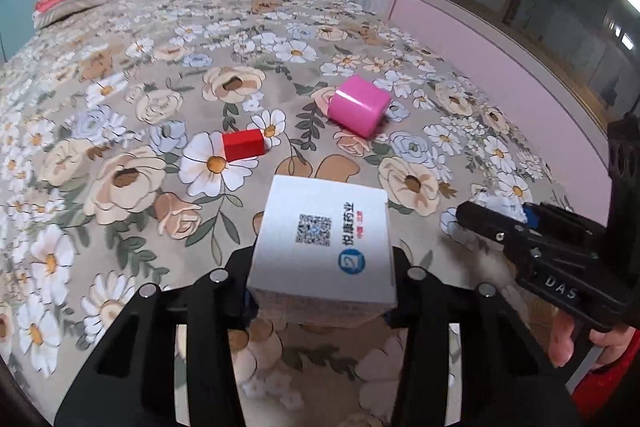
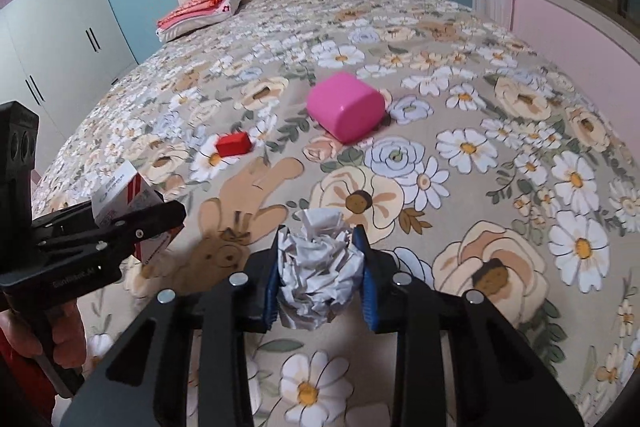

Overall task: Collect trash
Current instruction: 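Carry the white box and crumpled paper with both tools over the trash bin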

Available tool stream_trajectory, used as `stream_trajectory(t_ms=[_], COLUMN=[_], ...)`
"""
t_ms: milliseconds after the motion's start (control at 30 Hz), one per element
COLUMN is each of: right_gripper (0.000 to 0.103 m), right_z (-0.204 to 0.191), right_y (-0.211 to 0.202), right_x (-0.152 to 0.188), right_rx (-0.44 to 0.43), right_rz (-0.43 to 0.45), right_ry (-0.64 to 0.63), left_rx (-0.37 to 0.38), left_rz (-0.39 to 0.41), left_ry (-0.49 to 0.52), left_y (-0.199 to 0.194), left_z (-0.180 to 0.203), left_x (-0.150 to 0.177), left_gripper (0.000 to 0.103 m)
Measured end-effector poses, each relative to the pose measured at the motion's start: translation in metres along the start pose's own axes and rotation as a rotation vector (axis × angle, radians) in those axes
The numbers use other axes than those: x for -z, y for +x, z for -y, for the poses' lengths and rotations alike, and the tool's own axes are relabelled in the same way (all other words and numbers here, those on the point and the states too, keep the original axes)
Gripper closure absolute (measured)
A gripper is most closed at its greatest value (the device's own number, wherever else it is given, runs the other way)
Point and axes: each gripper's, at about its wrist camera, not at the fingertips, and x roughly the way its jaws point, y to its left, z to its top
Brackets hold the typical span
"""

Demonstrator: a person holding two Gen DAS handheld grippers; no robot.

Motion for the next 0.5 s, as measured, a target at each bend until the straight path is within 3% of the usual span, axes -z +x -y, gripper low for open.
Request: stream_trajectory(t_ms=[500], right_gripper=[0.069], right_z=[-0.039], right_y=[-0.112], right_x=[0.002], right_rx=[-0.012], right_rz=[0.088], right_ry=[-0.074], left_rx=[-0.135], left_rz=[-0.002], left_ry=[-0.028], left_y=[-0.104], left_z=[0.036], left_x=[0.021], left_gripper=[0.058])
